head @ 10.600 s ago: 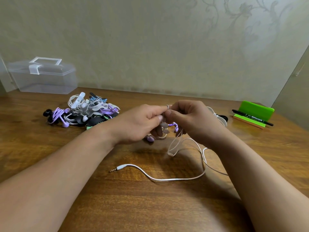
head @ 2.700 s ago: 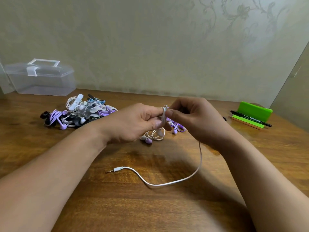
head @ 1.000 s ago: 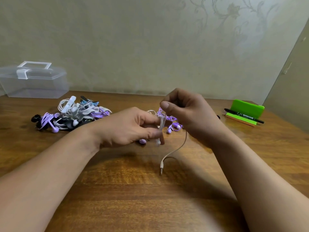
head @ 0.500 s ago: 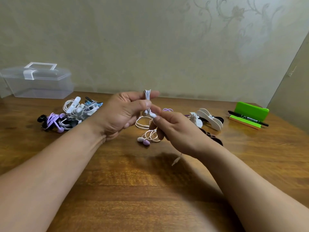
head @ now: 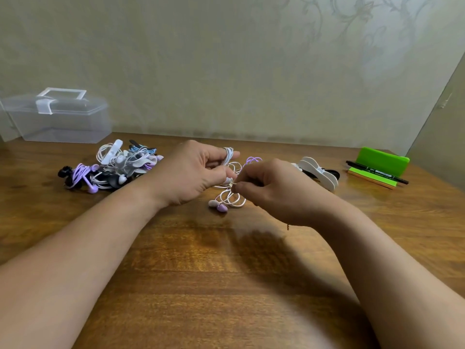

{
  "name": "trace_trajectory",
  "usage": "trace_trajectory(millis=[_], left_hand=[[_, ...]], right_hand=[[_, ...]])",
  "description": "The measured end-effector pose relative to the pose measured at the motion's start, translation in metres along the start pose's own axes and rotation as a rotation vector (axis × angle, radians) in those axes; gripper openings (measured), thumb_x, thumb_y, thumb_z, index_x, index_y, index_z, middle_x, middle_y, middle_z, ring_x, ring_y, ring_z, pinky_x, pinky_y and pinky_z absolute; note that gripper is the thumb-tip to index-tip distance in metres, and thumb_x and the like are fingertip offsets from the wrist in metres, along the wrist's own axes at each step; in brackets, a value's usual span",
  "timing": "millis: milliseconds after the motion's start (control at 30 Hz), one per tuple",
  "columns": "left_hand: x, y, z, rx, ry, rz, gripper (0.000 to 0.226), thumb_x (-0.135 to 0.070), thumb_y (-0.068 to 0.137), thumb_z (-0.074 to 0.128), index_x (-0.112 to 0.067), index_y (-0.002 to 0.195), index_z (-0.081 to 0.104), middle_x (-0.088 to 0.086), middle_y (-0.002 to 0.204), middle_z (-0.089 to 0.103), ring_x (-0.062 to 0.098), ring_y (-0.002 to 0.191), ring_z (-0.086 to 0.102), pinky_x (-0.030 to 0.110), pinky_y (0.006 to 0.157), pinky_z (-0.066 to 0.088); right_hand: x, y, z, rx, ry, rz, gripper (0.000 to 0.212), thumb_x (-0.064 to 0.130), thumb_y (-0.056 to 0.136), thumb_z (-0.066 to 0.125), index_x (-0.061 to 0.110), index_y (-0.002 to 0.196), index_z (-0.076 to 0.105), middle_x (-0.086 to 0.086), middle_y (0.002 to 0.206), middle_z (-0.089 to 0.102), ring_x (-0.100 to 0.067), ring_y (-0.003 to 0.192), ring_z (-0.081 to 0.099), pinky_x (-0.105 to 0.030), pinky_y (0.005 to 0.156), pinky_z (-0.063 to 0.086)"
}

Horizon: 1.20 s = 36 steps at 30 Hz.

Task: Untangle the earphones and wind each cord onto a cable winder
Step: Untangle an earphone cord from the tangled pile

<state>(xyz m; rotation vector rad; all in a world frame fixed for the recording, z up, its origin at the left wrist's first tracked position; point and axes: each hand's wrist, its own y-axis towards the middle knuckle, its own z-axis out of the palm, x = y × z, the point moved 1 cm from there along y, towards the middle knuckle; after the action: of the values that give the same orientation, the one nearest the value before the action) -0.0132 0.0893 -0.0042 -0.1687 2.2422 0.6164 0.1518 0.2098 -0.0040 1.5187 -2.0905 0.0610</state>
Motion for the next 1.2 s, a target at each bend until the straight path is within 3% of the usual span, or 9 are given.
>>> trace_trajectory(millis=[267,367,633,800,900,967,1067,1133,1200], left_hand=[[0.002,0.0,-0.005,0.093,0.04,-0.019,0.034,-0.006,0.094,0.069,-0.017,0.125,0.074,-0.017,0.121,0.073,-0.006,0.112,0.066,0.021,0.106,0.049],[0.0,-0.001,-0.006,0.1,0.035,-0.038,0.032,-0.008,0.093,0.07,-0.019,0.122,0.077,-0.023,0.108,0.075,-0.007,0.112,0.066,0.018,0.103,0.047],[0.001,0.001,-0.013,0.009,-0.015,-0.037,0.019,-0.012,0.095,0.07,-0.022,0.104,0.083,-0.022,0.121,0.071,-0.017,0.113,0.06,0.0,0.089,0.041],[0.001,-0.004,0.001,0.279,0.149,0.033,0.017,-0.027,0.104,0.061,-0.019,0.11,0.076,0.0,0.092,0.075,0.012,0.088,0.076,0.038,0.092,0.058],[-0.002,-0.005,0.004,0.358,0.088,0.004,0.019,-0.025,0.104,0.06,-0.018,0.113,0.076,0.005,0.101,0.075,0.012,0.087,0.074,0.035,0.085,0.06],[-0.006,-0.006,0.003,0.374,-0.06,-0.032,0.022,-0.02,0.104,0.06,-0.009,0.117,0.074,0.011,0.103,0.074,0.01,0.078,0.069,0.026,0.068,0.06],[-0.012,-0.008,-0.004,0.407,-0.232,-0.046,0.019,-0.013,0.103,0.058,-0.006,0.109,0.074,0.011,0.094,0.075,0.017,0.048,0.049,0.017,0.042,0.034],[-0.014,-0.011,-0.006,0.477,-0.426,-0.069,0.019,-0.011,0.1,0.058,-0.005,0.109,0.074,0.01,0.088,0.074,0.029,0.049,0.039,0.015,0.043,0.036],[-0.018,-0.014,-0.002,0.518,-0.64,-0.077,0.023,-0.01,0.098,0.058,-0.009,0.113,0.076,0.006,0.085,0.074,0.032,0.052,0.044,0.027,0.069,0.053]], right_hand=[[-0.004,0.0,-0.006,-0.03,0.033,0.013,0.015,0.026,0.097,0.065,0.023,0.091,0.078,0.012,0.06,0.056,-0.003,0.058,0.05,-0.017,0.052,0.036],[-0.002,-0.002,-0.006,-0.011,0.025,0.016,0.015,0.022,0.094,0.063,0.022,0.089,0.078,0.01,0.061,0.056,-0.004,0.057,0.048,-0.018,0.051,0.035],[0.001,-0.004,-0.01,-0.021,0.074,0.009,0.017,0.025,0.096,0.063,0.02,0.092,0.079,0.009,0.059,0.054,-0.005,0.056,0.047,-0.02,0.051,0.032],[0.002,-0.003,-0.008,-0.074,0.062,-0.029,0.018,0.028,0.101,0.065,0.022,0.089,0.076,0.007,0.063,0.057,-0.007,0.057,0.046,-0.023,0.052,0.034],[-0.004,-0.002,-0.012,-0.135,0.108,-0.027,0.017,0.03,0.1,0.069,0.022,0.086,0.074,0.003,0.067,0.063,-0.005,0.056,0.047,-0.022,0.051,0.037],[-0.007,-0.001,-0.016,-0.135,0.209,-0.038,0.016,0.03,0.099,0.071,0.02,0.088,0.075,0.006,0.068,0.066,-0.002,0.057,0.05,-0.016,0.053,0.037],[-0.014,0.001,-0.018,-0.101,0.587,-0.01,0.011,0.022,0.097,0.072,0.014,0.09,0.075,0.007,0.072,0.07,0.0,0.058,0.056,-0.013,0.055,0.042],[-0.018,0.003,-0.016,-0.062,0.818,0.012,0.013,0.025,0.093,0.073,0.013,0.087,0.073,-0.003,0.069,0.06,-0.007,0.052,0.045,-0.018,0.049,0.037],[-0.018,0.007,-0.008,-0.007,0.992,0.01,0.015,0.026,0.092,0.07,0.013,0.083,0.072,-0.007,0.065,0.045,-0.01,0.051,0.032,-0.019,0.044,0.032]])
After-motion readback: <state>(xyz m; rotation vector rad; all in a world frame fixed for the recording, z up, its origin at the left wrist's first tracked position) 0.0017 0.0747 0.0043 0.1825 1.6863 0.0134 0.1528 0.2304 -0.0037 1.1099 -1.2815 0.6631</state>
